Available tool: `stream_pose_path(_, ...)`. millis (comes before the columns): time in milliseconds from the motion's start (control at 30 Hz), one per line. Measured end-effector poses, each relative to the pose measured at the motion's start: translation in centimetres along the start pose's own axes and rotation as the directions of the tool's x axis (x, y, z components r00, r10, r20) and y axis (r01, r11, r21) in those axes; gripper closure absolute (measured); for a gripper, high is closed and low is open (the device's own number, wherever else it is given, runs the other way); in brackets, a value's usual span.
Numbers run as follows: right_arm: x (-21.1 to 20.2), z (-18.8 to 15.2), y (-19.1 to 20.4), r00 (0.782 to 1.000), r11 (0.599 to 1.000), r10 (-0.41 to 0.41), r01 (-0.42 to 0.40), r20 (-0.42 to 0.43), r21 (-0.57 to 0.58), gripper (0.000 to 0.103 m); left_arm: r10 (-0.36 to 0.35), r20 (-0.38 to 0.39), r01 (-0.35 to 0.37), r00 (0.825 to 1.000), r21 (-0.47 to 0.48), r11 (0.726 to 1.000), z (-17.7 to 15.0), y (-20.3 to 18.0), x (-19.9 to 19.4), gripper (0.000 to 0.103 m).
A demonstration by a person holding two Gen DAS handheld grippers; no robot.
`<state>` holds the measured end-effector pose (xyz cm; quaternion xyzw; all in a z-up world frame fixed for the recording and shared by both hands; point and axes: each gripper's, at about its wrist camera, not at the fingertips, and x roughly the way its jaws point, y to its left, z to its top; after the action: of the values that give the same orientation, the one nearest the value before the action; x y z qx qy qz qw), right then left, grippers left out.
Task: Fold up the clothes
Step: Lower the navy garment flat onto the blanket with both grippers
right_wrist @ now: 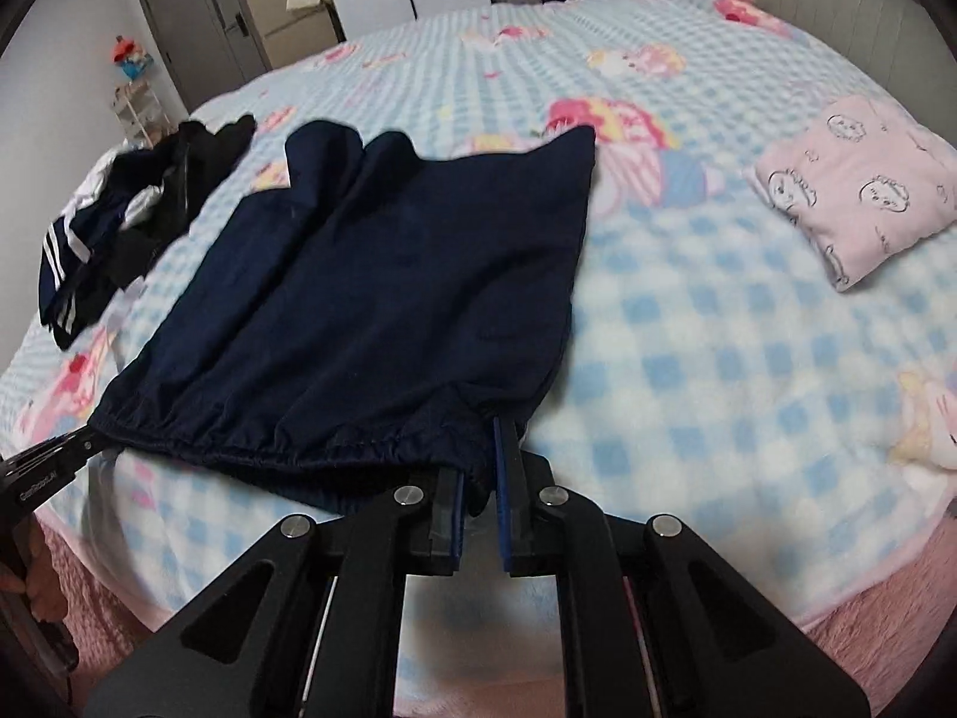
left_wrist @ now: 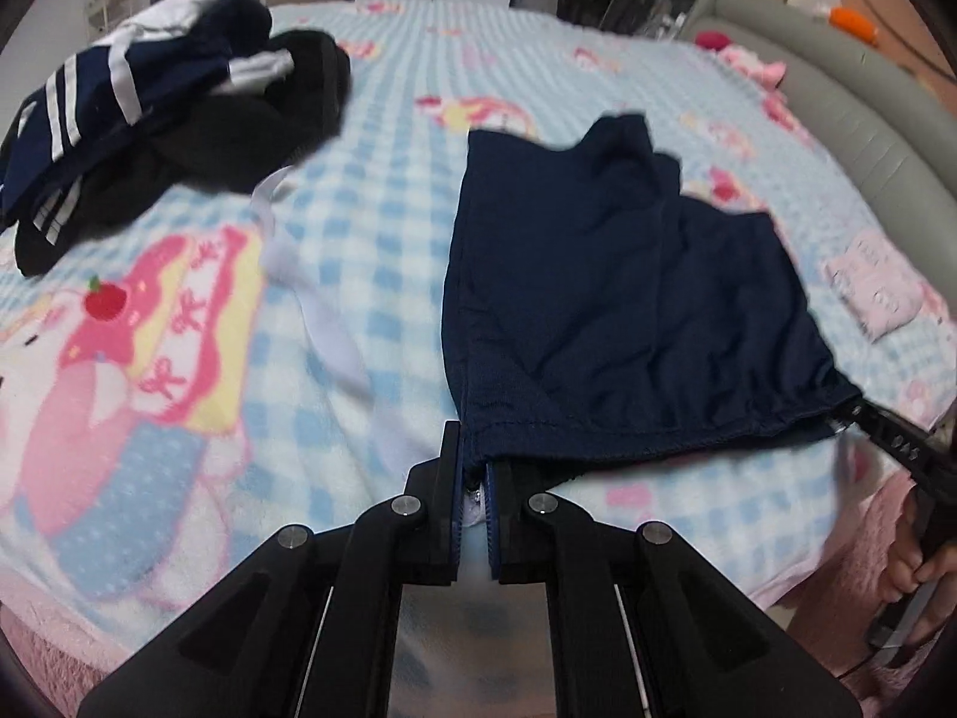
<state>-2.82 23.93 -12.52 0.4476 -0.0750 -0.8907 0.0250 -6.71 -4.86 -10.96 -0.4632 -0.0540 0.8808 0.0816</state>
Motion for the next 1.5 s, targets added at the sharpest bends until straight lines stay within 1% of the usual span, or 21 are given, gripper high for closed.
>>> stream_pose_path(100,-0.7,0.3,0.2,1.000,1.000,-0.008,0.008,0.010,0.001,0.096,-0.021,0.024,0.021,0.999,0.013,1.000,0.0,-0.4,-1.1,0.097)
stream_pose_path(267,-3.0,0.6,-0.2,0.996,0.999,-0.041,0.042,0.085,-0.005,0.096,-0.063,0.029,0.062,0.998,0.031,0.998,-0.9,-0.8,-3.0,0.097)
stream_pose_path(367,-5.0,0.2,-0.6,0.993,0.999,-0.026,0.023,0.119,0.031,0.096,-0.097,0.022,0.096,0.995,0.027,0.995,-2.0,-1.4,-4.3,0.097)
stream_pose_path(433,-7.1,0.1,-0.9,0.988,0.997,0.012,-0.024,0.152,0.074,0.097,-0.123,0.033,0.121,0.992,0.044,0.992,-2.7,-2.2,-5.4,0.097)
stream_pose_path(467,-7.5,0.1,-0.7,0.987,0.998,0.002,-0.011,0.159,0.057,0.096,-0.124,0.033,0.122,0.992,0.058,0.991,-2.9,-2.6,-5.8,0.097)
stream_pose_path(500,-7.7,0.1,-0.4,0.988,0.999,-0.012,0.007,0.156,0.035,0.096,-0.114,0.026,0.112,0.993,0.076,0.991,-3.1,-2.9,-5.7,0.093)
stream_pose_path(567,-6.1,0.0,0.4,0.994,0.997,-0.061,0.065,0.091,-0.038,0.096,-0.082,-0.011,0.083,0.997,0.092,0.992,-3.4,-3.2,-4.9,0.090)
stream_pose_path(633,-4.8,-0.7,0.2,0.999,0.998,-0.041,0.042,0.026,-0.036,0.096,-0.046,-0.082,0.052,0.996,0.073,0.996,-3.7,-2.5,-3.4,0.088)
stream_pose_path(700,-4.1,-1.4,-0.3,1.000,1.000,0.002,-0.002,-0.023,-0.009,0.094,-0.085,-0.089,0.091,0.992,0.058,0.994,-3.9,-1.8,-3.9,0.074)
stream_pose_path(733,-3.9,-1.5,-0.5,0.999,1.000,0.019,-0.019,-0.035,0.000,0.091,-0.105,-0.093,0.110,0.990,0.050,0.993,-3.9,-1.4,-4.1,0.058)
stream_pose_path(767,-4.3,-1.2,-0.6,1.000,1.000,0.022,-0.022,-0.012,-0.008,0.089,-0.125,-0.089,0.129,0.988,0.040,0.991,-3.9,-1.0,-4.4,0.051)
stream_pose_path(800,-4.6,-0.9,-0.6,1.000,1.000,0.025,-0.025,0.012,-0.016,0.085,-0.144,-0.072,0.146,0.987,0.023,0.989,-3.7,-0.4,-4.7,0.051)
stream_pose_path(900,-4.7,0.4,-1.3,0.998,0.998,0.059,-0.059,0.035,0.000,0.082,-0.198,-0.029,0.197,0.980,-0.025,0.980,-3.0,1.2,-5.4,0.051)
stream_pose_path(1000,-2.3,1.8,-2.3,0.994,0.993,0.111,-0.111,-0.021,0.026,0.076,-0.250,-0.061,0.246,0.966,-0.074,0.967,-1.9,1.4,-3.0,0.052)
stream_pose_path(1100,1.1,2.1,-2.6,0.976,0.984,0.179,-0.175,-0.128,0.043,0.074,-0.304,-0.091,0.292,0.948,-0.123,0.948,-0.8,1.6,-0.7,0.052)
stream_pose_path(1167,1.6,1.8,-2.5,0.968,0.979,0.205,-0.201,-0.141,0.046,0.074,-0.330,-0.110,0.312,0.938,-0.151,0.938,-0.3,1.6,0.8,0.053)
stream_pose_path(1233,0.6,1.6,-2.0,0.971,0.977,0.211,-0.211,-0.113,0.010,0.086,-0.305,-0.126,0.287,0.944,-0.144,0.947,-0.7,0.9,1.9,0.064)
stream_pose_path(1267,0.2,1.5,-1.8,0.971,0.976,0.216,-0.218,-0.100,-0.004,0.088,-0.284,-0.121,0.268,0.951,-0.133,0.954,-1.0,0.6,2.0,0.072)
stream_pose_path(1333,-0.5,1.1,-1.5,0.975,0.977,0.209,-0.211,-0.076,-0.025,0.095,-0.252,-0.104,0.239,0.962,-0.120,0.964,-1.5,0.2,2.2,0.077)
stream_pose_path(1400,-0.7,0.9,-1.7,0.978,0.980,0.198,-0.199,-0.066,-0.008,0.097,-0.263,-0.076,0.251,0.962,-0.140,0.958,-1.7,0.4,1.7,0.084)
stream_pose_path(1500,-2.0,0.6,-2.2,0.978,0.978,0.205,-0.204,-0.045,0.034,0.097,-0.249,-0.050,0.240,0.967,-0.141,0.961,-2.1,0.5,0.7,0.088)
